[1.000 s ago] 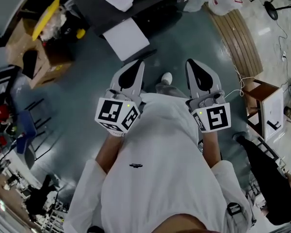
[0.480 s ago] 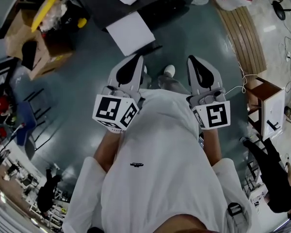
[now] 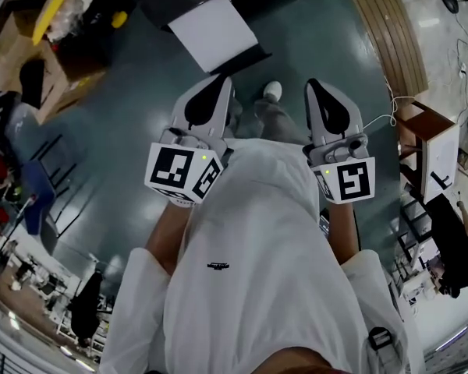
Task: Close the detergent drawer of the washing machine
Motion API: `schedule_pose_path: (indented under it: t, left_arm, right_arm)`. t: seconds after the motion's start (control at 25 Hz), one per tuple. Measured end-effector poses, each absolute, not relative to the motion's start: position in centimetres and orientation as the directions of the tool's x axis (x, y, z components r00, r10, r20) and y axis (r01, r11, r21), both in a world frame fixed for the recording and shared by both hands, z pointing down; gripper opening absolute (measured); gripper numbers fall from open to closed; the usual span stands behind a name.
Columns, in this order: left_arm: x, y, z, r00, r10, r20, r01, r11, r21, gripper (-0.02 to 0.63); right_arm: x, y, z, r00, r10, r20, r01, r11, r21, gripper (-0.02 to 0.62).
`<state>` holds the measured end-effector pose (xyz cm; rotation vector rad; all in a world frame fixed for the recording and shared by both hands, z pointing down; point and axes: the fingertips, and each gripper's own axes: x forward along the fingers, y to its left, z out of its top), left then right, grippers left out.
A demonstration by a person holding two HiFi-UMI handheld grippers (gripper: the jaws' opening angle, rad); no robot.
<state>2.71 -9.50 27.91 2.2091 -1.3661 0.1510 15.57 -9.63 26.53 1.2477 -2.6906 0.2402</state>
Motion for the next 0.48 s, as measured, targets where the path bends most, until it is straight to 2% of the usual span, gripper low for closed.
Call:
schedule_pose_path:
  t: [0.48]
  left_arm:
    - [0.5, -8.9, 31.4, 0.565, -0.714, 0.414, -0.814, -0.401, 0.419, 0.014]
  right_arm:
    - [11.8, -8.1, 30.6, -0.615, -0.764, 0.195, -0.786, 0.612, -0.086, 0.000]
